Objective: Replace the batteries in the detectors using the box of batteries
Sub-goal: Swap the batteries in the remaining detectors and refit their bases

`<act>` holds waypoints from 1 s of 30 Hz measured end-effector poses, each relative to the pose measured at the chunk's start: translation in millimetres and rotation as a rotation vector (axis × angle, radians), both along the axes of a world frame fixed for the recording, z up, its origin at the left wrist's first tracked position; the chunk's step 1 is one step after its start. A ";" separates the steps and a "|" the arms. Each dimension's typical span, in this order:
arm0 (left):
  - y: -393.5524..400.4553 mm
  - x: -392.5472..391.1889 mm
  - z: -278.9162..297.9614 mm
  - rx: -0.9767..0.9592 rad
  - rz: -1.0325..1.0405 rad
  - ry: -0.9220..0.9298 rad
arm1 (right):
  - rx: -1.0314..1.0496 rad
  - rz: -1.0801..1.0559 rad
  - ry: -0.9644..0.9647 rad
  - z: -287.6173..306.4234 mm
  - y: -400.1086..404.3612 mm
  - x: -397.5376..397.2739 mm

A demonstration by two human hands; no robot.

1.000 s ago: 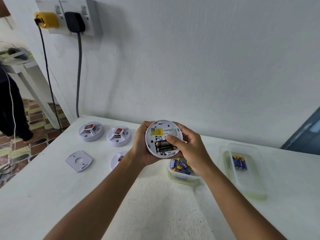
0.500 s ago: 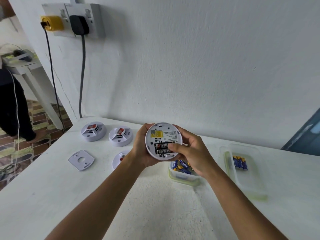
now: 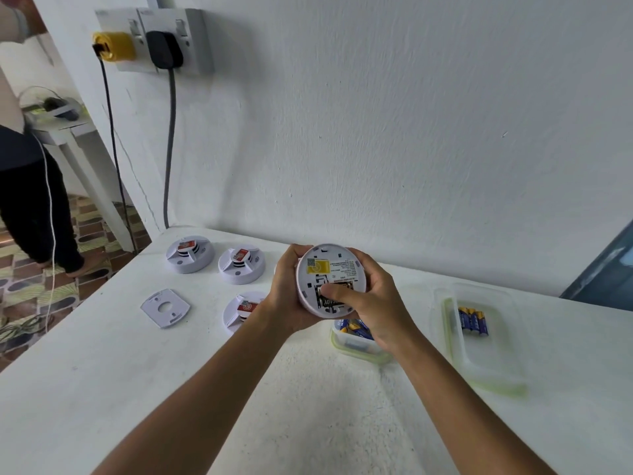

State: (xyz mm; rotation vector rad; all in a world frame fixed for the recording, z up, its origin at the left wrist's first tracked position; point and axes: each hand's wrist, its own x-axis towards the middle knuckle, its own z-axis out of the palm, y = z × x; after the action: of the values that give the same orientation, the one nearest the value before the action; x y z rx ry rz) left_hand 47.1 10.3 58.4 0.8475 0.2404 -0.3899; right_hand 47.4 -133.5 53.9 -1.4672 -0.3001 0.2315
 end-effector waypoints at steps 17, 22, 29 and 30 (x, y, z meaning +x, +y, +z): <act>68.5 -26.7 -8.9 -0.055 0.117 0.005 | -0.058 0.047 0.215 8.9 52.2 -2.2; 158.0 -37.7 -17.9 -0.081 0.205 -0.032 | -0.135 -0.154 0.081 -1.1 112.7 -2.5; 283.9 -81.6 -47.1 -0.073 0.305 0.000 | -0.519 -0.033 -0.212 -41.8 250.0 -2.0; 294.9 -87.6 -51.8 -0.042 0.307 0.016 | -0.620 0.011 -0.256 -50.3 263.4 -0.4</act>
State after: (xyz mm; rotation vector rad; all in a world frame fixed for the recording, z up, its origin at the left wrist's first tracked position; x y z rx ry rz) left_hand -40.5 305.2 6.6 0.7518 0.3701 -0.1144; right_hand 46.9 129.9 3.6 -2.1155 -0.4700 0.1493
